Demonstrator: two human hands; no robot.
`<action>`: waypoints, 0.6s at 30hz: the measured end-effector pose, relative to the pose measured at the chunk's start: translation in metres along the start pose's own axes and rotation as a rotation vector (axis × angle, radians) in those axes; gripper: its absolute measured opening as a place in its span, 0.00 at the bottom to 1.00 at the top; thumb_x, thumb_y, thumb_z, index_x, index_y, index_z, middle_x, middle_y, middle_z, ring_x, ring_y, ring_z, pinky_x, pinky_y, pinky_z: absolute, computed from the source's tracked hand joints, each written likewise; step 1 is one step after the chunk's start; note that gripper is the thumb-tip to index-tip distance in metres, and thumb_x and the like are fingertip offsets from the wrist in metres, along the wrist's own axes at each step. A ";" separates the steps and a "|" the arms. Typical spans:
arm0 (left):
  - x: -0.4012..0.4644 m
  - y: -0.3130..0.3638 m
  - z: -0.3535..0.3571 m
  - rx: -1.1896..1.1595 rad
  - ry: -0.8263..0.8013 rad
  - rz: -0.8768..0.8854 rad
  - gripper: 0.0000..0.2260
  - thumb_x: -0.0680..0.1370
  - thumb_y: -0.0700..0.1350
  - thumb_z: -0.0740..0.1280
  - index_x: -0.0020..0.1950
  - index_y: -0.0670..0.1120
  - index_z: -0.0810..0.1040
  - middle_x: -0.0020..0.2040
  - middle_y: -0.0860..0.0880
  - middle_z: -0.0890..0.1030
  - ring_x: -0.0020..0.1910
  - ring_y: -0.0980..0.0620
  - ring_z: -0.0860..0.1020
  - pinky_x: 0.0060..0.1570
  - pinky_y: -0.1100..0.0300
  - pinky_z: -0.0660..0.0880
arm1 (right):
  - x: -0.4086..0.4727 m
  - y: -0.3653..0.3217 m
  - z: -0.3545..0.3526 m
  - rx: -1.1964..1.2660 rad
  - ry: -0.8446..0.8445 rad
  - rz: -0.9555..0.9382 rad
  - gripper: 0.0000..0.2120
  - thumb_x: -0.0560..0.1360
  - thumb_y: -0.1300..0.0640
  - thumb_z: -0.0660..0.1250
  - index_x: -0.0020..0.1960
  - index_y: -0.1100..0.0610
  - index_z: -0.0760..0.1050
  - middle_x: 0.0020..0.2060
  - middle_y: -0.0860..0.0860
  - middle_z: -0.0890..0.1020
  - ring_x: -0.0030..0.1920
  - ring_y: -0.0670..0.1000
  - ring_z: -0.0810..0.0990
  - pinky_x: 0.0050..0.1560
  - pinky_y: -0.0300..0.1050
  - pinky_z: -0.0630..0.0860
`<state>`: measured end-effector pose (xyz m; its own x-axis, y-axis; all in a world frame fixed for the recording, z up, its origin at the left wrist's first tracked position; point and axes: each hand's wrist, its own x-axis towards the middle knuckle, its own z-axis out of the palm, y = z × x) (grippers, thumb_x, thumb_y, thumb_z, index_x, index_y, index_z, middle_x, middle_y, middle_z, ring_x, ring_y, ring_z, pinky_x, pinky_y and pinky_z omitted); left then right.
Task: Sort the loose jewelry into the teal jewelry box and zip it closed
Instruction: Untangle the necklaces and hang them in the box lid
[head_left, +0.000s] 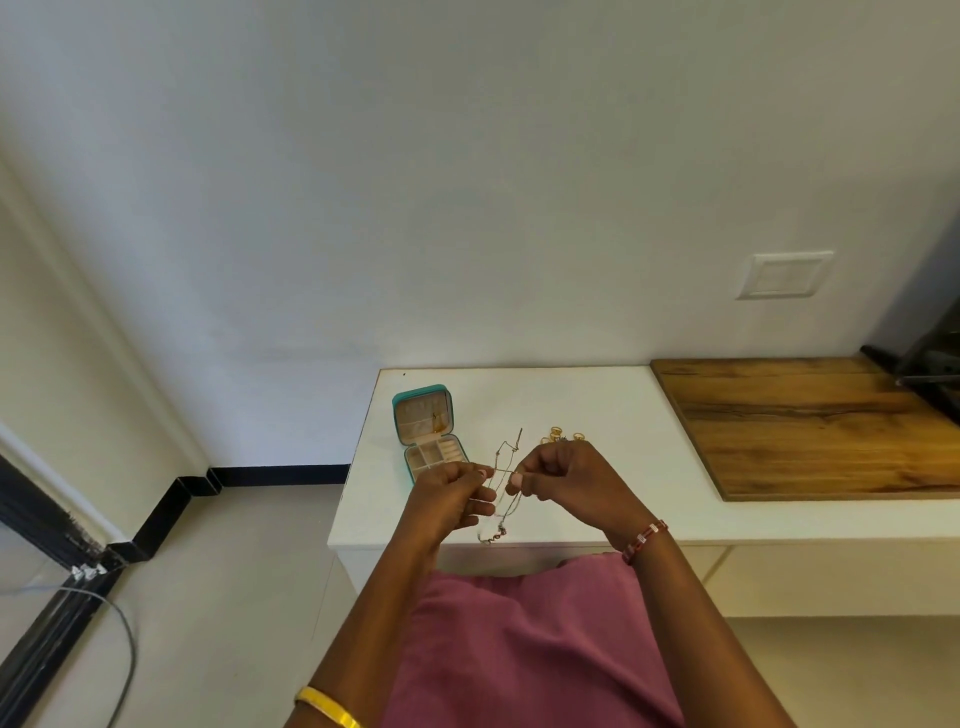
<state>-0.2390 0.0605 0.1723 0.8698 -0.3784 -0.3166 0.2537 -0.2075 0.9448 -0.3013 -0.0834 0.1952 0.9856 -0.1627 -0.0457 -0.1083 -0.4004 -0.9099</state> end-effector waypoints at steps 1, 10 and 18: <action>0.000 0.000 0.000 0.017 0.006 0.003 0.05 0.79 0.42 0.61 0.47 0.47 0.76 0.38 0.47 0.80 0.37 0.52 0.79 0.41 0.61 0.75 | 0.000 -0.001 -0.001 0.029 -0.003 0.013 0.07 0.73 0.60 0.67 0.37 0.55 0.79 0.35 0.49 0.83 0.36 0.42 0.78 0.37 0.30 0.73; -0.008 0.005 0.015 0.124 -0.047 0.155 0.11 0.79 0.43 0.59 0.58 0.44 0.77 0.49 0.48 0.79 0.50 0.51 0.77 0.48 0.62 0.75 | -0.002 -0.004 -0.006 0.100 0.002 0.092 0.07 0.73 0.58 0.67 0.43 0.62 0.80 0.31 0.54 0.81 0.32 0.46 0.76 0.37 0.35 0.73; -0.014 0.008 0.016 0.136 -0.085 0.176 0.14 0.80 0.46 0.57 0.39 0.48 0.79 0.41 0.52 0.81 0.43 0.60 0.78 0.51 0.61 0.72 | -0.004 -0.006 -0.009 0.111 0.065 0.106 0.09 0.74 0.59 0.67 0.34 0.56 0.77 0.27 0.51 0.77 0.29 0.45 0.73 0.35 0.35 0.71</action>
<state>-0.2560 0.0497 0.1828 0.8554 -0.4927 -0.1598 0.0373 -0.2490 0.9678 -0.3053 -0.0883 0.2042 0.9586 -0.2581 -0.1203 -0.1926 -0.2765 -0.9415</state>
